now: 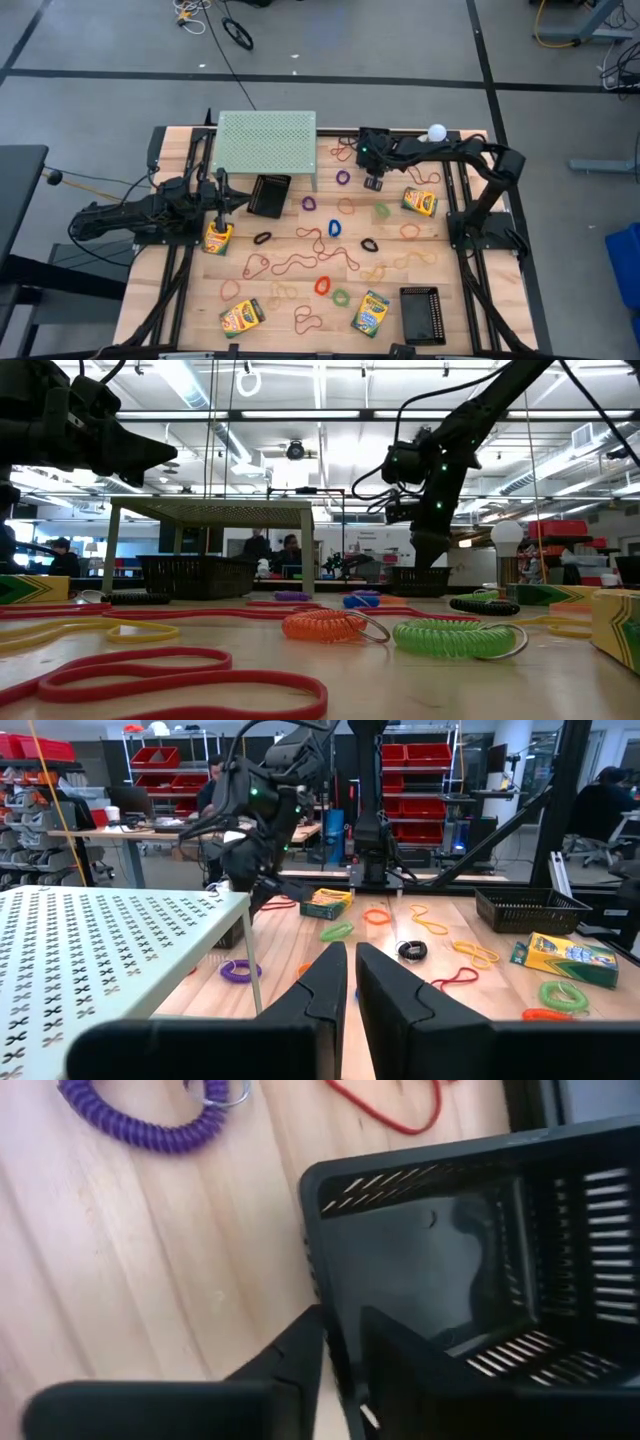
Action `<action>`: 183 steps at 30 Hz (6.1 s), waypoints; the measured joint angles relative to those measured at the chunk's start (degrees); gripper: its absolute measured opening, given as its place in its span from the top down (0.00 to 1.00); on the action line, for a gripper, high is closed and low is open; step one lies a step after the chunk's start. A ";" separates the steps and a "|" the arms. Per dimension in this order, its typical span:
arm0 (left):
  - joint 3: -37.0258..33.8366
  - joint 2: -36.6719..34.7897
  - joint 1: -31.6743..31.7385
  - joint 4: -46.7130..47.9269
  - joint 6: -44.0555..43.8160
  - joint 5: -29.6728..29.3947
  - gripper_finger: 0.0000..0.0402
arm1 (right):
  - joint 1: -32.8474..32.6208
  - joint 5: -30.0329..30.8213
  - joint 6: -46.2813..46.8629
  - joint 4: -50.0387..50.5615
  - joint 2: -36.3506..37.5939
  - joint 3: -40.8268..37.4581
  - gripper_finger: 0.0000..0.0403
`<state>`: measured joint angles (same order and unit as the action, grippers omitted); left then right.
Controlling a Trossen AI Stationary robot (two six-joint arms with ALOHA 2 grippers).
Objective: Pick & Place Office Desk Supplies
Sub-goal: Put the top black bin on the shelf
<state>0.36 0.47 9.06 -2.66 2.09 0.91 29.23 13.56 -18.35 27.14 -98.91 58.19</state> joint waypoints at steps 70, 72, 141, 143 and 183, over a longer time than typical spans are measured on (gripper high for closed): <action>0.00 -0.02 0.02 0.00 0.00 0.02 0.91 | -9.99 -9.24 -68.54 0.30 -11.76 39.89 0.93; 0.00 -0.02 0.00 0.00 0.00 0.02 0.91 | -9.99 -9.43 -68.06 0.33 -11.76 39.89 0.91; 10.98 9.25 0.02 -9.37 -12.48 -8.95 0.98 | -20.94 -1.36 8.41 -40.61 33.81 -22.82 0.99; 16.86 13.28 0.03 -1.52 -8.17 -10.37 0.99 | -22.53 0.86 9.67 -47.26 34.57 -26.73 0.99; 85.74 89.60 15.43 62.62 44.62 -14.60 0.66 | -24.94 1.44 5.44 -56.29 34.53 -33.55 0.99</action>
<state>86.11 90.07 24.49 59.97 46.70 -13.70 4.29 15.00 -12.91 -29.16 -64.38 24.64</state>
